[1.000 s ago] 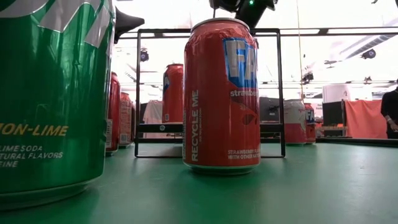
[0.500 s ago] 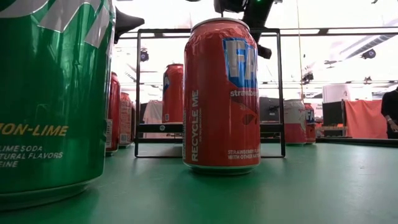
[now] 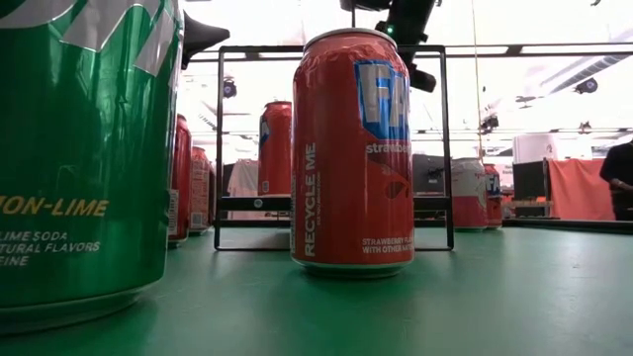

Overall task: Place canned beverage on shelf
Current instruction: Put the right red soda can on the shelf

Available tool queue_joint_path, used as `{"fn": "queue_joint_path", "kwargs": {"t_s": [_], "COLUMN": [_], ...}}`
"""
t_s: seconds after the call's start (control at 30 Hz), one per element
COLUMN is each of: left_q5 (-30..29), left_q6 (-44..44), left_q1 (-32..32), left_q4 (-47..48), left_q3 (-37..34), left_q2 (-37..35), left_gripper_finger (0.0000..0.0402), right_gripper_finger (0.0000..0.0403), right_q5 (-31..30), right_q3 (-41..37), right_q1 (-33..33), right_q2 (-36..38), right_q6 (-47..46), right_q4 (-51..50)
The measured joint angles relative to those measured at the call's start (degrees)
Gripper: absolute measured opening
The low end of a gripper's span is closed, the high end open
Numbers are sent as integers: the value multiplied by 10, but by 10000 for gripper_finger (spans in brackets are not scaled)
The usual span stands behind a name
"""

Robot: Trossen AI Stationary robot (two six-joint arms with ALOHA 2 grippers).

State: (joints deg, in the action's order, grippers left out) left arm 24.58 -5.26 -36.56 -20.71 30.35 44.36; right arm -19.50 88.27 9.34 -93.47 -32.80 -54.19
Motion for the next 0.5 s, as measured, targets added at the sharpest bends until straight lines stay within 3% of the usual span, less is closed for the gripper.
{"fn": "queue_joint_path", "kwargs": {"t_s": [0.5], "left_q5": [0], "left_q6": [0], "left_q1": [0], "left_q4": [0], "left_q3": [0], "left_q2": [0], "left_gripper_finger": [0], "right_gripper_finger": [9], "right_q5": [70], "right_q3": [0], "right_q1": [-11], "right_q2": [0], "right_q6": [-27], "right_q4": [10]}}
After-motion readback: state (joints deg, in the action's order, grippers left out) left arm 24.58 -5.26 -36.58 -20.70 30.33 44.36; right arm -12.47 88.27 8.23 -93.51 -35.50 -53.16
